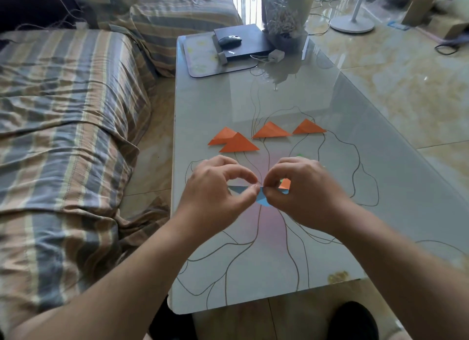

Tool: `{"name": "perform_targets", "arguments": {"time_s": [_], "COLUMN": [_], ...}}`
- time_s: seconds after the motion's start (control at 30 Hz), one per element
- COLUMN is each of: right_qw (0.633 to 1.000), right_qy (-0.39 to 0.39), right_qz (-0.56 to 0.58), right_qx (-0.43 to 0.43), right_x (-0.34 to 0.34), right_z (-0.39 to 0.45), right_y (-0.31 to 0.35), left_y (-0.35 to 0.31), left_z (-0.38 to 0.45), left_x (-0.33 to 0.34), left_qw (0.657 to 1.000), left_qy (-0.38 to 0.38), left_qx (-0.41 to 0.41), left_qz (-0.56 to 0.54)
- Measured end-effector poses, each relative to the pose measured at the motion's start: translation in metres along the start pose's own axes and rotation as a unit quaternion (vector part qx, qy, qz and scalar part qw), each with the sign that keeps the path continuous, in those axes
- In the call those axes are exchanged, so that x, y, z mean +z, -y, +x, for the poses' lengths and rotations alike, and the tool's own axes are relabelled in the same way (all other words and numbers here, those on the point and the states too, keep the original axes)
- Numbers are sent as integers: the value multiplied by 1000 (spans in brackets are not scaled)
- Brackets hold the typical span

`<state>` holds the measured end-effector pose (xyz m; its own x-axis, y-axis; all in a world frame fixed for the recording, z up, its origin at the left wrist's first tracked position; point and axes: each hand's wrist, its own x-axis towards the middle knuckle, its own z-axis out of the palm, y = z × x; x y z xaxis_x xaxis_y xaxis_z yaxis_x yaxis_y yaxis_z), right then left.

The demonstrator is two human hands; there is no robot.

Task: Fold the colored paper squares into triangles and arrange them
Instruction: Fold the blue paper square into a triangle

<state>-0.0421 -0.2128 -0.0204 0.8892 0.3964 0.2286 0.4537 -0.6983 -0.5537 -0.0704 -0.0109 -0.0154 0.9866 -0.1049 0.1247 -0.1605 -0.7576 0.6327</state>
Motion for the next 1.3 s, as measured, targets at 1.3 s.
{"name": "perform_targets", "arguments": {"time_s": [1.3], "right_qw": [999], "right_qy": [-15], "right_qz": [47], "right_qx": [-2], "right_x": [-15], "right_z": [4], "right_y": [-15], "left_y": [20], "left_z": [17], "left_x": [-12], "left_qw": [994], "left_qy": [-50], "left_qx": [96], "left_qz": [17]}}
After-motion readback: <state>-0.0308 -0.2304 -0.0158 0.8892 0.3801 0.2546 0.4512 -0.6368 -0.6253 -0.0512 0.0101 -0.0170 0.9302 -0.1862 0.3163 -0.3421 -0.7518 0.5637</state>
